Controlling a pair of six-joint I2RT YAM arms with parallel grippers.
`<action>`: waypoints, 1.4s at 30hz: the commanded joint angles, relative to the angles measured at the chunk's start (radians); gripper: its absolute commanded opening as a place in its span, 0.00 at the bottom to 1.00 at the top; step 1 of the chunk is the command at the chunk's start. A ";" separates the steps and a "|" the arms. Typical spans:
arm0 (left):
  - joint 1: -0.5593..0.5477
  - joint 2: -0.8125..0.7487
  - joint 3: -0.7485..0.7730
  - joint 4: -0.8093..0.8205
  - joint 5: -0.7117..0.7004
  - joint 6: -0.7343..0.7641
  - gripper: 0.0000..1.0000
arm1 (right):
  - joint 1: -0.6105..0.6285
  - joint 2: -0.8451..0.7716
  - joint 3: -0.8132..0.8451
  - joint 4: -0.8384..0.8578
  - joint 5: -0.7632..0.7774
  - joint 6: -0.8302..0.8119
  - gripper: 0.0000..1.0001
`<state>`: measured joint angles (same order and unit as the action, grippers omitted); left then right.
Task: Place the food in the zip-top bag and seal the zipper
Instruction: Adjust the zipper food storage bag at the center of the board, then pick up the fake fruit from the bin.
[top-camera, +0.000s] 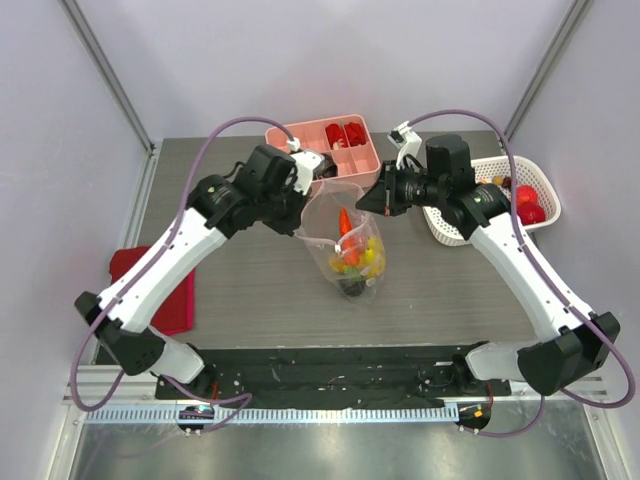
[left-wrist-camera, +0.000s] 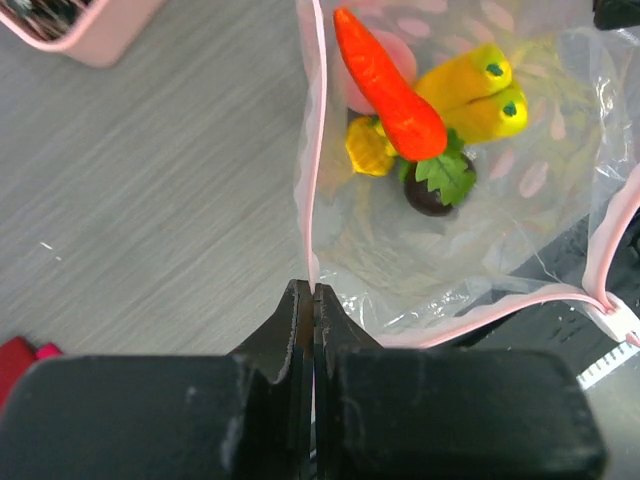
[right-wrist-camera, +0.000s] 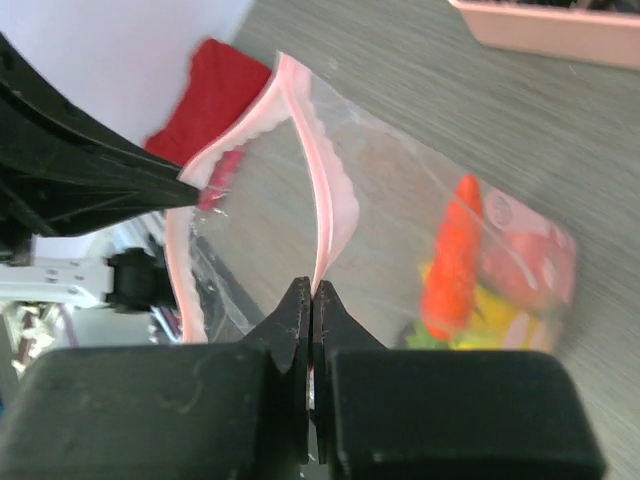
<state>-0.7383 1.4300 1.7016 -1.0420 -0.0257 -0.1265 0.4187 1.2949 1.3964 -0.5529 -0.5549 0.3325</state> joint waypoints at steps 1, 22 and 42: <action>0.002 0.073 0.062 -0.029 0.067 -0.036 0.00 | -0.049 0.024 -0.014 -0.061 0.039 -0.150 0.01; 0.002 0.242 0.231 0.059 0.256 -0.194 0.00 | -0.762 0.386 0.386 -0.346 0.184 -0.699 0.90; 0.004 0.236 0.174 0.051 0.273 -0.180 0.00 | -0.859 0.777 0.524 -0.374 0.639 -0.928 0.87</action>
<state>-0.7372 1.6894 1.8812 -1.0061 0.2291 -0.3107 -0.4229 2.0514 1.8889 -0.9623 0.0177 -0.5388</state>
